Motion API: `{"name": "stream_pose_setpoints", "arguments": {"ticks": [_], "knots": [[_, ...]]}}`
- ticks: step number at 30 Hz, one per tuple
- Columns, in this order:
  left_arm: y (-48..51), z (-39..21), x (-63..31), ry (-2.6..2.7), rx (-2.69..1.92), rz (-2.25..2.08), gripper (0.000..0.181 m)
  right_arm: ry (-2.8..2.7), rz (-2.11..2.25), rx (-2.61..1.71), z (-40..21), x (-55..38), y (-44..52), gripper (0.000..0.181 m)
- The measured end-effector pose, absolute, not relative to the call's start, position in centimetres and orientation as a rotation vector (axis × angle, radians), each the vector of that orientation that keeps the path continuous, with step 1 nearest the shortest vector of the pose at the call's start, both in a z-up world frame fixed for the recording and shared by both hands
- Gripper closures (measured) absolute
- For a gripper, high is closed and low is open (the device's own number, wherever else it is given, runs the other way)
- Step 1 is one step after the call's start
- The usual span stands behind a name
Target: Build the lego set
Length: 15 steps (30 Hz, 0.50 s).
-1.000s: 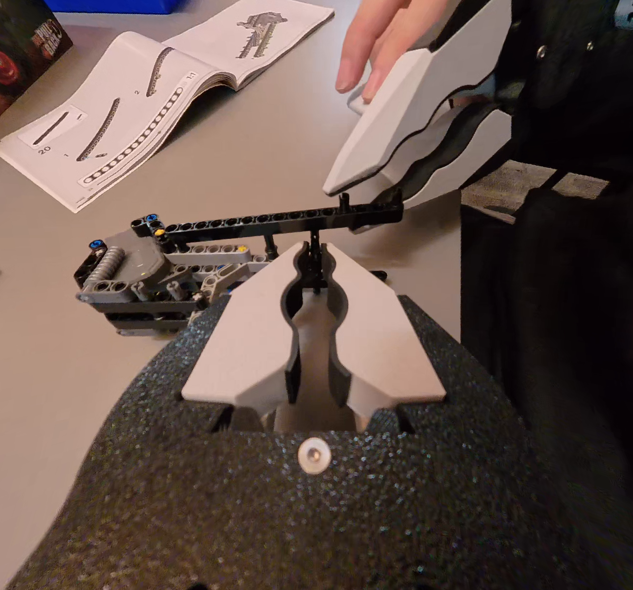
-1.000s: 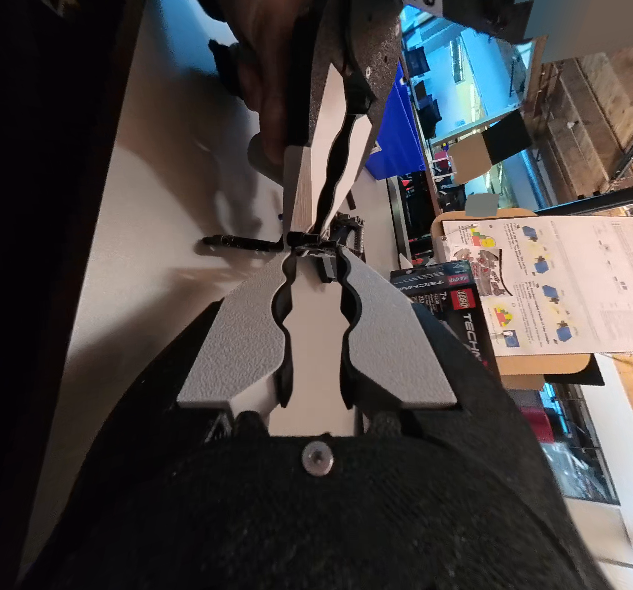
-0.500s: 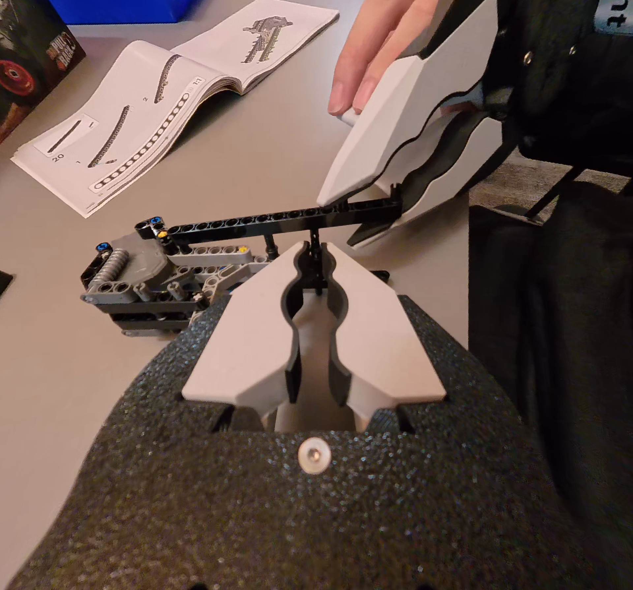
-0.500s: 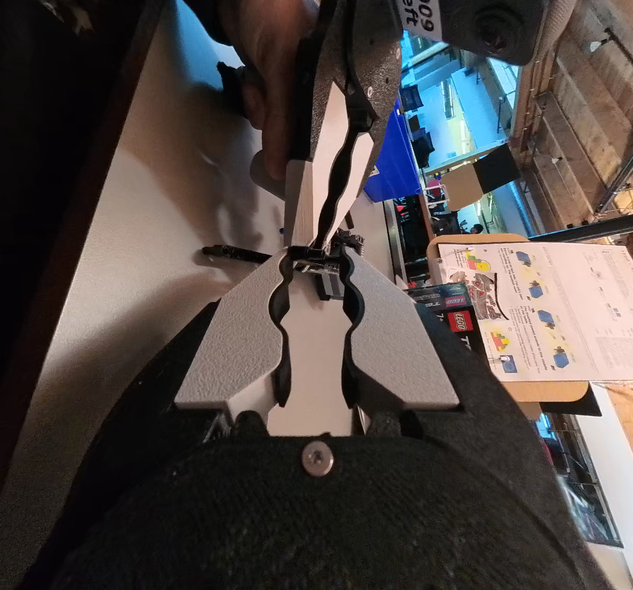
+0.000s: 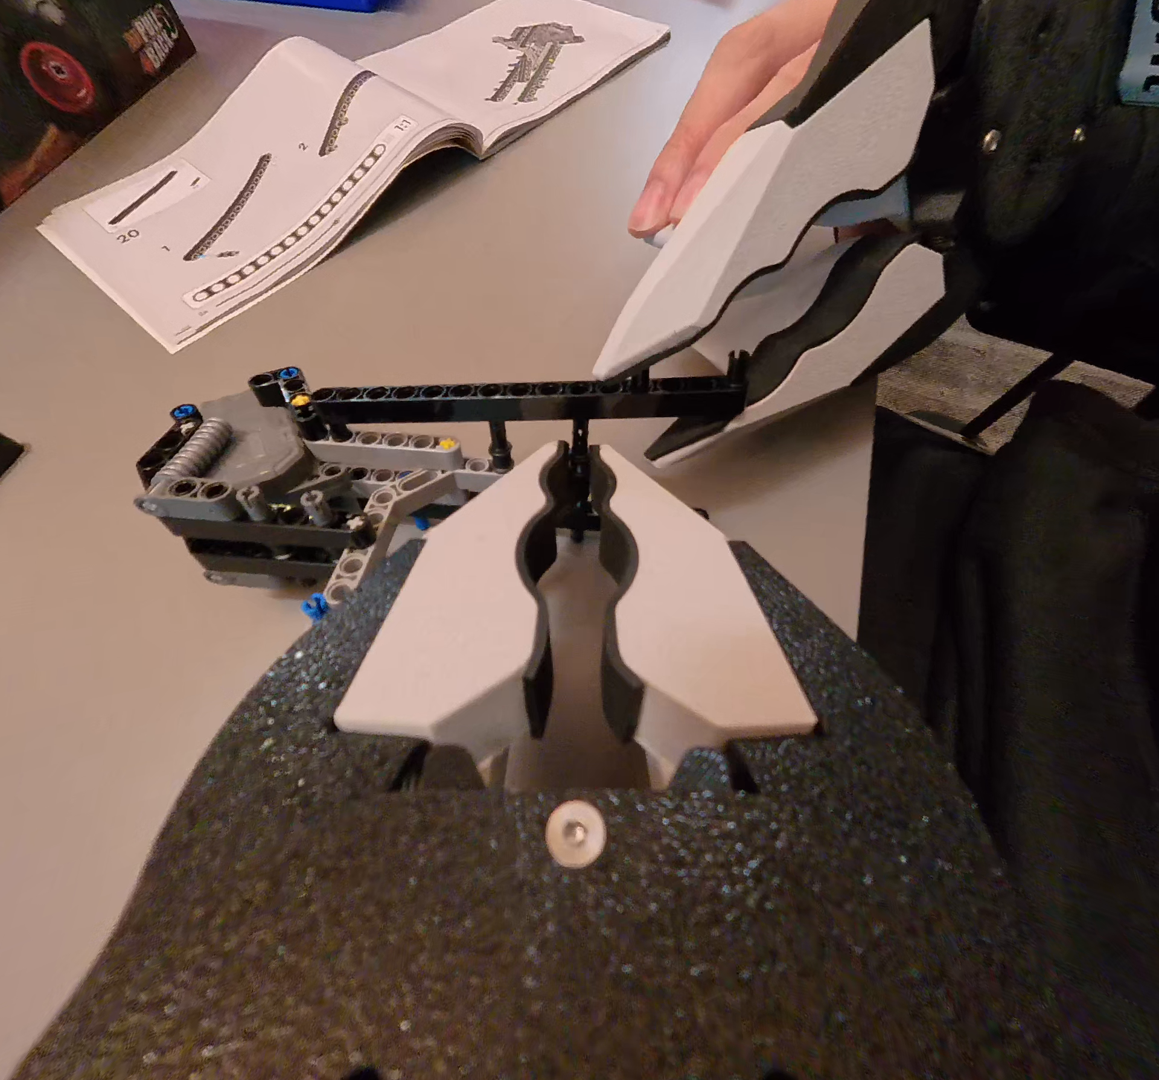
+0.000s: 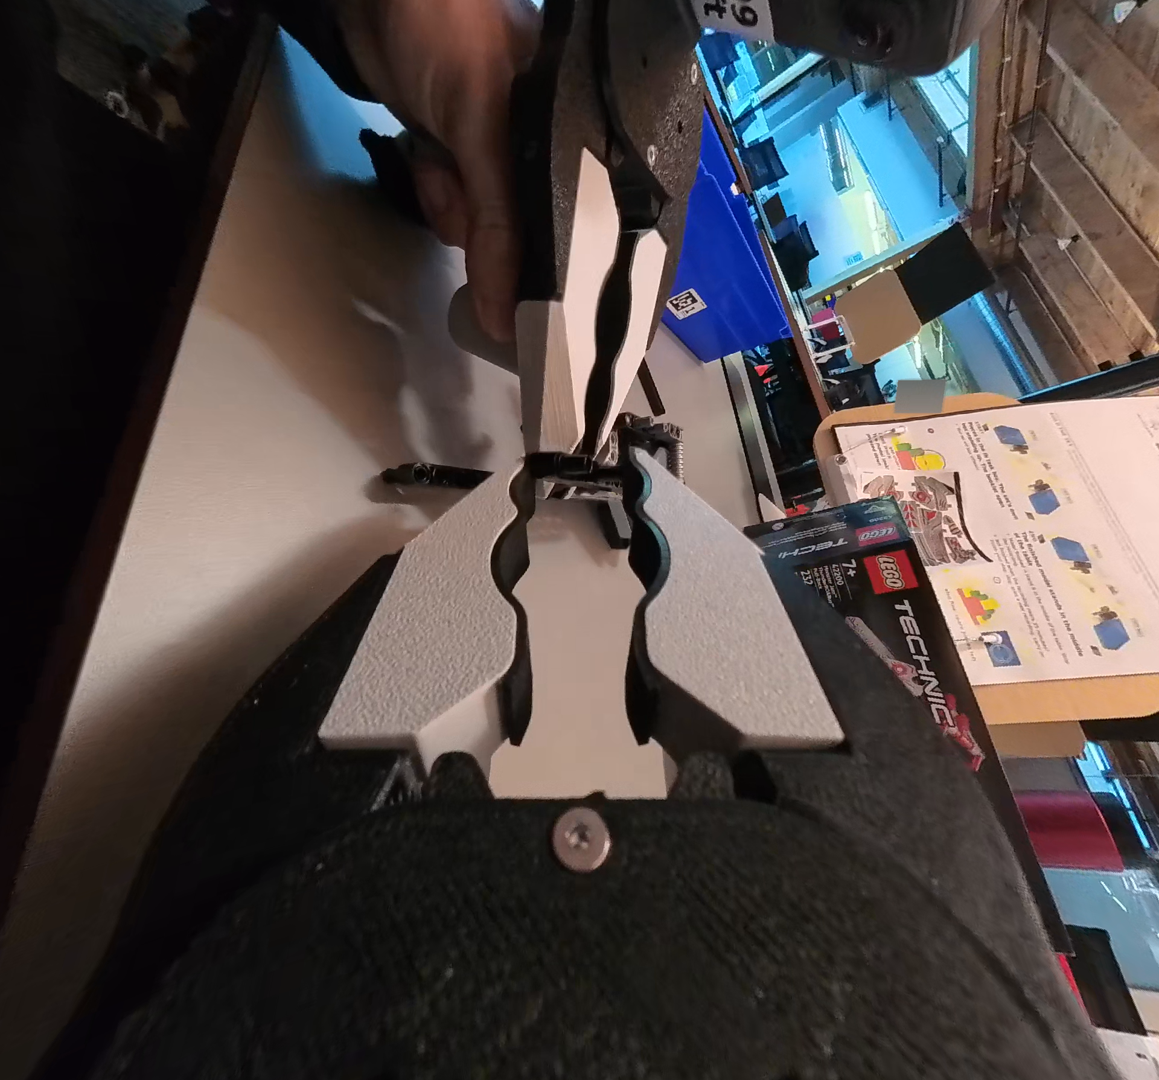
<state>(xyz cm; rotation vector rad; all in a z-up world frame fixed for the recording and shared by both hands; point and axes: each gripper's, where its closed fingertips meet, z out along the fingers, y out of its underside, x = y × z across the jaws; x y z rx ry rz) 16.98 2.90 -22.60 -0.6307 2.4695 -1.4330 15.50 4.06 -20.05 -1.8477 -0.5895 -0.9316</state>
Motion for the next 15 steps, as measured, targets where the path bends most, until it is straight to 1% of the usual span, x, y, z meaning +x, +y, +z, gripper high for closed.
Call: {"name": "stream_pose_setpoints", "arguments": {"ticks": [9,11,12,15], "knots": [[2.9,-22.6,16.9,2.474,-0.628,-1.44,0.177,-0.634,-0.919,-1.843,-20.1,15.2,4.1,0.154],[2.9,-22.6,16.8,2.486,-0.611,-1.447,0.177,-0.7,-0.846,-1.884,-20.4,14.7,3.7,0.144],[3.0,-22.6,16.7,2.489,-0.611,-1.451,0.176,-0.728,-0.799,-1.895,-20.3,14.3,3.3,0.142],[3.0,-22.6,16.7,2.494,-0.611,-1.459,0.177,-0.695,-0.543,-1.892,-18.3,13.5,1.7,0.152]]}}
